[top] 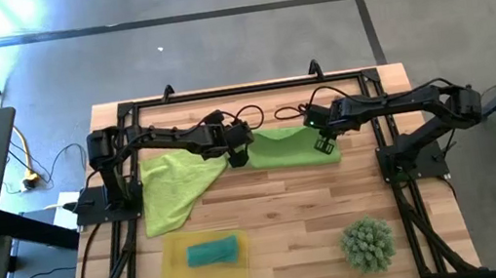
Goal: Roll microfiber towels into tight, uniform cylinder then place into a basket
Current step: Fold the green microfiber towel, then roll the green microfiber towel
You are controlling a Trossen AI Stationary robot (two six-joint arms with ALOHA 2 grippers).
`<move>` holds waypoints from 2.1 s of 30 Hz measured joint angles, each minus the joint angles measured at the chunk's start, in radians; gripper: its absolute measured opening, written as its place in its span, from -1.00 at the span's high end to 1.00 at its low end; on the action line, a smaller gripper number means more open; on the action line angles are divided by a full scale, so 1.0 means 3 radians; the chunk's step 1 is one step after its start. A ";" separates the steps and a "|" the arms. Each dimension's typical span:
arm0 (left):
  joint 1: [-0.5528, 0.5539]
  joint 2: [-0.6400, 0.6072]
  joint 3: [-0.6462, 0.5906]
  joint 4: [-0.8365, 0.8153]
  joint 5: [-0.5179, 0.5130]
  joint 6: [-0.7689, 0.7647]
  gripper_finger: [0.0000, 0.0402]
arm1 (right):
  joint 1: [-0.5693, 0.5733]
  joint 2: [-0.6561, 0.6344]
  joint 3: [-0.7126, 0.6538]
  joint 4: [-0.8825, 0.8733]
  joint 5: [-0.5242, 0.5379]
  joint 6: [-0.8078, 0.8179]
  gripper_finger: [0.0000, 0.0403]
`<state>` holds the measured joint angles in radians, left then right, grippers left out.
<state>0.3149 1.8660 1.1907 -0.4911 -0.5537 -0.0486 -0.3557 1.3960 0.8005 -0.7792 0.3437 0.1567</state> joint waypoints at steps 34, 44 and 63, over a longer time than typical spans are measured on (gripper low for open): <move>-0.0057 0.0146 0.0000 0.0213 -0.0150 0.0129 0.67 | 0.0104 -0.0001 -0.0506 0.0482 -0.0657 0.0535 0.38; -0.0171 0.0097 0.0340 -0.0399 -0.0373 0.0210 0.27 | 0.0095 -0.0011 -0.0694 0.0591 -0.0623 0.0525 0.38; 0.0006 0.0257 0.0158 -0.0543 0.1325 0.0173 0.50 | 0.0094 -0.0001 -0.0716 0.0593 -0.0199 0.0263 0.38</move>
<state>0.3168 1.9430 1.2381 -0.6542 -0.1562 0.0032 -0.3275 1.3956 0.5858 -0.6014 0.2841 0.2355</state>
